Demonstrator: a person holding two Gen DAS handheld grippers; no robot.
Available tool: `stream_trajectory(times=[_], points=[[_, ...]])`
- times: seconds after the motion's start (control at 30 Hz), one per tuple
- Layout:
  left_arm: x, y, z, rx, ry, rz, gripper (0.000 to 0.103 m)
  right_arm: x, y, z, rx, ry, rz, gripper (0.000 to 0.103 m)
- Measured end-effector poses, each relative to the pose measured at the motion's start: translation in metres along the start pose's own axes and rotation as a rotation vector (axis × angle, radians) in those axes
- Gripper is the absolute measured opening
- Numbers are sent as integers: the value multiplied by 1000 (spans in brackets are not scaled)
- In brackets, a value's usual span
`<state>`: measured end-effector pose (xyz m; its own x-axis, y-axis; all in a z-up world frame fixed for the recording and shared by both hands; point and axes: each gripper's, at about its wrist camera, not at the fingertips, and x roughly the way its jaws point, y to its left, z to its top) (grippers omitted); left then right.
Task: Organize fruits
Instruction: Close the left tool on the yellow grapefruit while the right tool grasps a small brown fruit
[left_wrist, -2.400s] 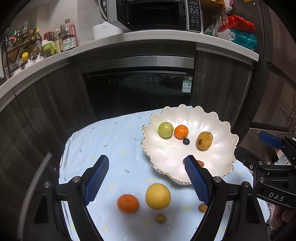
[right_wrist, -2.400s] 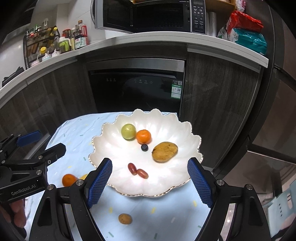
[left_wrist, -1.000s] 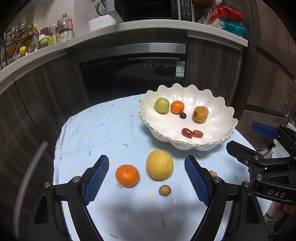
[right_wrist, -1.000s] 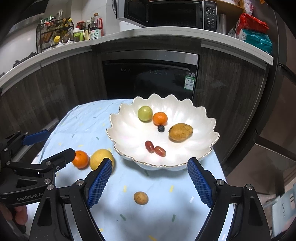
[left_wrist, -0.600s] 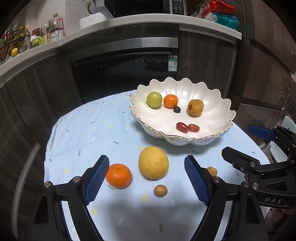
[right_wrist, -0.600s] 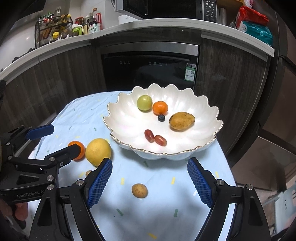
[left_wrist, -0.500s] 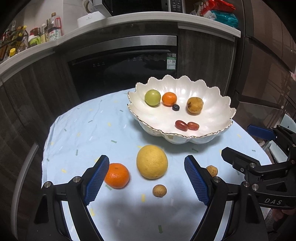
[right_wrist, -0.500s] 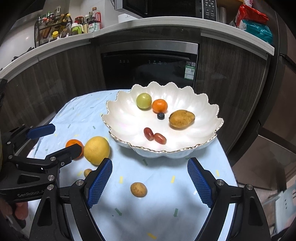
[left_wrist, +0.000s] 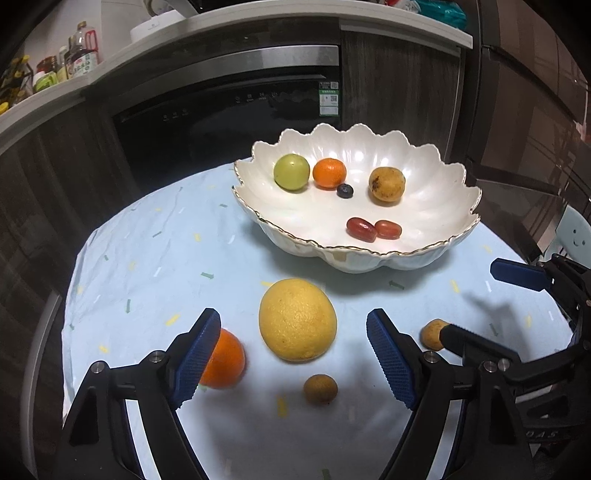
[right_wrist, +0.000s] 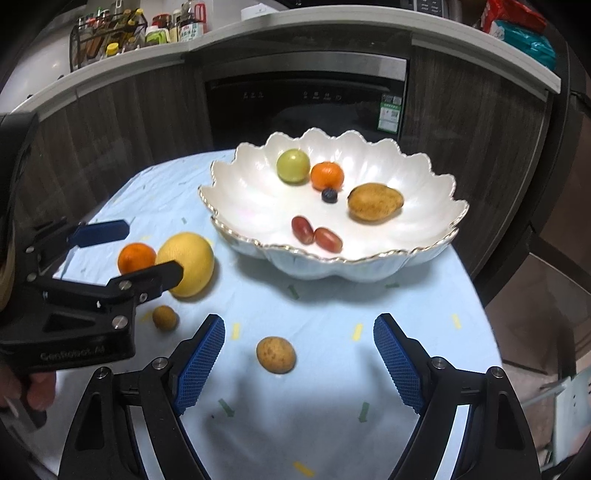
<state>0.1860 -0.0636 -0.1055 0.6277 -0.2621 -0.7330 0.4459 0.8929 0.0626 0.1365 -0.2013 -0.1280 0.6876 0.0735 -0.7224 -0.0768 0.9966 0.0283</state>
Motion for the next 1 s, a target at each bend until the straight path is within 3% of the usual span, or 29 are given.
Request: stream_trajectory(times=[0.5, 0.77, 1.0], points=[[35, -1, -2, 41, 34, -15, 71, 27, 4, -13, 2, 62, 54, 64], [48, -2, -6, 50, 61, -32, 58, 35, 5, -16, 7, 76, 59, 41], [49, -2, -9, 43, 61, -26, 55, 35, 9, -16, -12, 72, 65, 28]])
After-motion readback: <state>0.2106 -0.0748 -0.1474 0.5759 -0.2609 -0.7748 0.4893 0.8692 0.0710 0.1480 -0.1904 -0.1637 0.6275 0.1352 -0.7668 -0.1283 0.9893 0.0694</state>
